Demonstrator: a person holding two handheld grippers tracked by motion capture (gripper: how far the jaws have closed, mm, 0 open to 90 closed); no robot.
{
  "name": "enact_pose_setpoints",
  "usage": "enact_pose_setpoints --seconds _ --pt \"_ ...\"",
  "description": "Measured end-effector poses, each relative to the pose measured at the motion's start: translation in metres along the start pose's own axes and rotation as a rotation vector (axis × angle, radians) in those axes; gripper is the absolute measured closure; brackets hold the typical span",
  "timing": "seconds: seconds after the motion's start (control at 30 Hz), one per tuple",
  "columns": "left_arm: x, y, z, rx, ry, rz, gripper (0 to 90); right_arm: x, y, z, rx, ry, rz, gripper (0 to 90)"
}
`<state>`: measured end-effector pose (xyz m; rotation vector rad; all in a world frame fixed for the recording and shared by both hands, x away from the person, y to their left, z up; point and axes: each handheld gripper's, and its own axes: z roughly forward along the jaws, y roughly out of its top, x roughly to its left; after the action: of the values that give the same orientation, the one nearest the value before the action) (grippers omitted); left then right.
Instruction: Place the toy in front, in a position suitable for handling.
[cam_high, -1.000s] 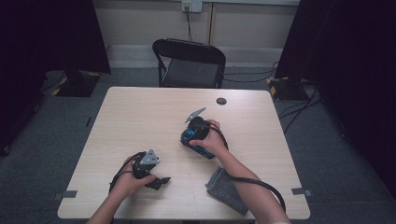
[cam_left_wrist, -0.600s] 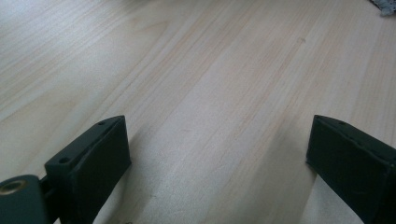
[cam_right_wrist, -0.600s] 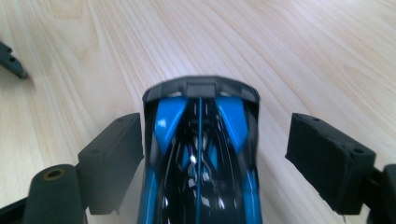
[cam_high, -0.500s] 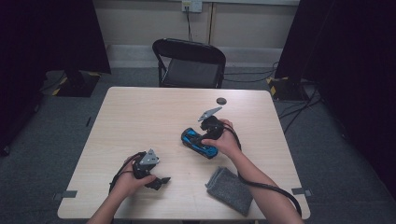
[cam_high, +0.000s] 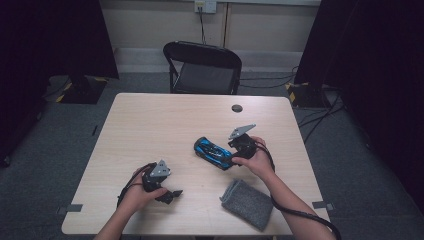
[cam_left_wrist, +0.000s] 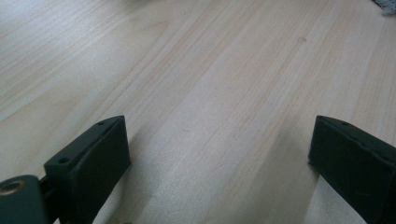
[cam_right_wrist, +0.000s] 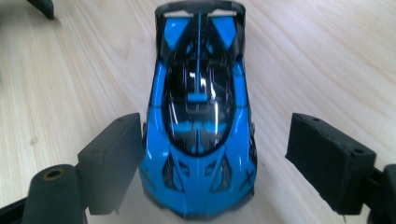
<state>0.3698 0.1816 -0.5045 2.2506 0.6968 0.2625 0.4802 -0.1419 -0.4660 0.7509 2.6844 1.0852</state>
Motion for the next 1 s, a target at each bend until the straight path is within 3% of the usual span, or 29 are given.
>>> enact_pose_setpoints --seconds 0.27,0.5,0.63,0.73,0.87,0.93,1.0 --pt "0.0 0.0 0.0 0.0 0.0 0.0 4.6 0.006 -0.014 0.004 0.009 0.022 -0.01 18.1" --pt "0.0 0.0 0.0 0.0 -0.001 0.0 4.6 0.007 -0.022 0.011 0.028 0.013 -0.025 20.1" --pt "0.0 0.0 0.0 0.0 -0.001 0.0 4.5 0.006 -0.026 0.012 0.004 0.014 -0.03 22.2" --pt "0.0 0.0 0.0 0.001 0.001 -0.001 4.3 0.003 -0.032 0.014 -0.019 0.035 0.001 22.6" --pt "-0.001 0.001 0.001 0.002 0.002 -0.001 2.8 0.004 -0.035 0.015 -0.04 0.033 -0.016 22.5" --pt "-0.001 0.001 0.001 0.006 0.002 0.001 2.7 0.006 -0.037 0.016 -0.05 0.022 -0.061 22.8" --pt "-0.002 0.001 0.001 0.01 -0.008 0.005 2.1 0.005 -0.04 0.016 -0.07 0.025 -0.057 23.2"
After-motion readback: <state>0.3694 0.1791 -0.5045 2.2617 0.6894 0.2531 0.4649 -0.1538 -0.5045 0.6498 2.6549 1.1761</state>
